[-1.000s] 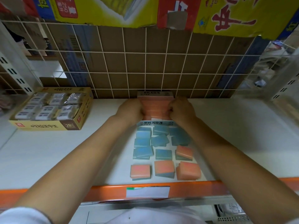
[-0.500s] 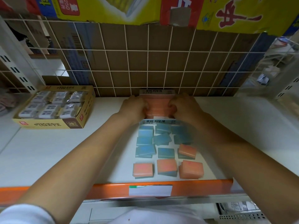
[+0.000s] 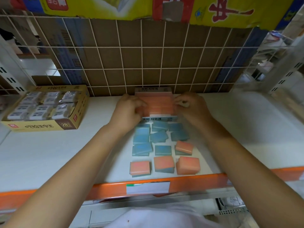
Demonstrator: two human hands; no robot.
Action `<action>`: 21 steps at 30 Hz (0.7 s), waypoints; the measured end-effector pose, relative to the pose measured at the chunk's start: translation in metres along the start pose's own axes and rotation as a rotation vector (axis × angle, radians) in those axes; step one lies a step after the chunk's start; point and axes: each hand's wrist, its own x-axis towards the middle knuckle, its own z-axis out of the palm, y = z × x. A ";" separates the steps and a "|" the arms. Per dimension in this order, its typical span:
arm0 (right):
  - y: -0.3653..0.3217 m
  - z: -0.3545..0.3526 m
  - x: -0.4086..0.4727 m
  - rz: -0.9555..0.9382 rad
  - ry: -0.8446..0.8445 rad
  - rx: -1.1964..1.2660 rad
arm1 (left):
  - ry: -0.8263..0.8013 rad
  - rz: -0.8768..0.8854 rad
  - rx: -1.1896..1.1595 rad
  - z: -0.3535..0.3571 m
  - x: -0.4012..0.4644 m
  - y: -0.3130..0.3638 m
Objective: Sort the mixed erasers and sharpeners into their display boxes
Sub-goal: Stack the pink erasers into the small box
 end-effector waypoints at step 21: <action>0.008 -0.020 -0.102 0.352 -0.199 0.244 | -0.492 -0.029 -0.127 -0.009 -0.094 0.059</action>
